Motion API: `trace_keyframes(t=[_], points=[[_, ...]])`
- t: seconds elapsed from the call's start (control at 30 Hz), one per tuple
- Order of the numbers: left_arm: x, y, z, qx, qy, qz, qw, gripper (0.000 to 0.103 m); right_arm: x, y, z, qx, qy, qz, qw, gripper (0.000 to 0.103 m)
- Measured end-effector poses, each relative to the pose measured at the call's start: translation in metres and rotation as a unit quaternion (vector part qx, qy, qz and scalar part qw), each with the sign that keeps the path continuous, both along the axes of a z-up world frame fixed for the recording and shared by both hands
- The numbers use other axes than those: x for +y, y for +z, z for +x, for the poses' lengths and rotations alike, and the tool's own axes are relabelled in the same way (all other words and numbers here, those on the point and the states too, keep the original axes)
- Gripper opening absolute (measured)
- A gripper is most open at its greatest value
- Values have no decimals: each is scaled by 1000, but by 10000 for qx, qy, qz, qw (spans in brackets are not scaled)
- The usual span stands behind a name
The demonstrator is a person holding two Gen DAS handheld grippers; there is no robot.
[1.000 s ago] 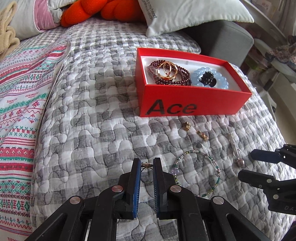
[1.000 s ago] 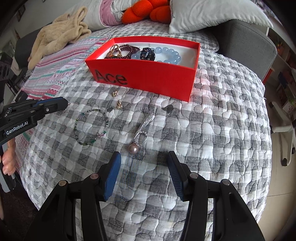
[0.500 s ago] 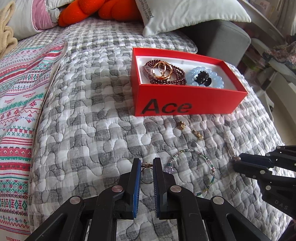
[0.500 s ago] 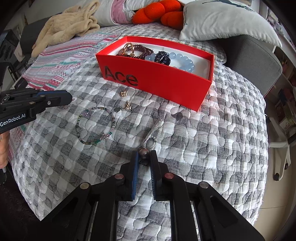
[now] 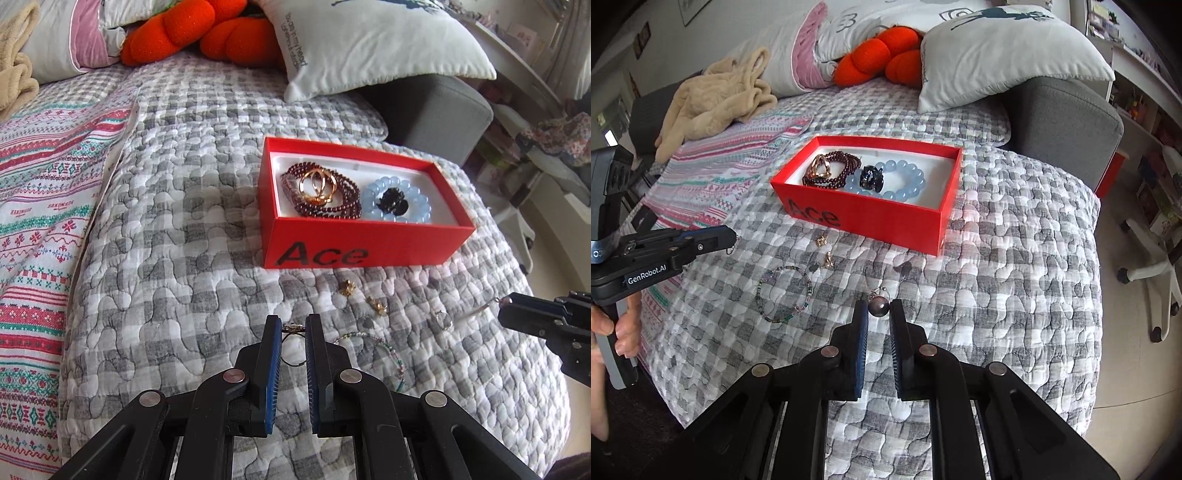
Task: Organize jewelry
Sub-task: 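Carry the small ring to the box with the left tool while the right tool grasps the pearl pendant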
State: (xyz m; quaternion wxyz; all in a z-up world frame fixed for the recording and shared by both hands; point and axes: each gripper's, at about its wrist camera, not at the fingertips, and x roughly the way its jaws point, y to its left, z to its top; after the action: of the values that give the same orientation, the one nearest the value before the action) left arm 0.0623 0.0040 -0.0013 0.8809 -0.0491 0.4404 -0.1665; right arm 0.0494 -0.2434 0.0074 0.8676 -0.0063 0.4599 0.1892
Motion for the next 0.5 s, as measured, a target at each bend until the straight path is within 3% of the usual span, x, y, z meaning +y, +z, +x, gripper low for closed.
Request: trace_keyframes(t=[0.33, 0.5], points=[[-2, 18, 17, -158, 153, -547, 9983, 7, -8, 24, 19, -146, -251, 606, 9977, 12], [-9, 17, 23, -107, 142, -648, 9977, 7, -2, 24, 22, -96, -214, 623, 9978, 12]])
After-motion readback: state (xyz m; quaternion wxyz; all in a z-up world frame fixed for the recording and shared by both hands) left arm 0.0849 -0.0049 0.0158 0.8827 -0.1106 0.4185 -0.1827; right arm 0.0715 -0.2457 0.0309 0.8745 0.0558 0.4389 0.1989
